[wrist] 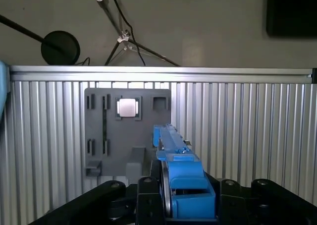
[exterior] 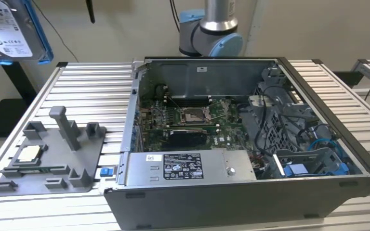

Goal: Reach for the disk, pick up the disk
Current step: 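Pick up the disk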

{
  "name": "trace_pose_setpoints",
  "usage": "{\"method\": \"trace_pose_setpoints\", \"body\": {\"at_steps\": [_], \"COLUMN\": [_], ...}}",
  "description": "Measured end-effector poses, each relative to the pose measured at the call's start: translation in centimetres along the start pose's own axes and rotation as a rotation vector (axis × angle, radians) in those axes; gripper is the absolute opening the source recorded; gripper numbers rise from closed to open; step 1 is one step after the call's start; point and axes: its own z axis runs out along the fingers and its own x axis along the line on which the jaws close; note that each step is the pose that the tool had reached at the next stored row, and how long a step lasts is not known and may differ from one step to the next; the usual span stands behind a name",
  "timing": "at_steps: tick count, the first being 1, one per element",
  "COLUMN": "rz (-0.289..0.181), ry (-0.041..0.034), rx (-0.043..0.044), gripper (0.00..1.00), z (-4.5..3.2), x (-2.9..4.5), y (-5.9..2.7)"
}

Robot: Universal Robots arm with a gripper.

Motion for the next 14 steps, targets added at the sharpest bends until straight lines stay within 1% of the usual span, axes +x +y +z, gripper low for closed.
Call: {"method": "trace_pose_setpoints", "body": {"at_steps": [14], "rz": [0.0], "ry": [0.0], "rx": [-0.0056], "gripper": [0.0], "z": [-0.04], "x": [-0.07], "y": [-5.61]}}
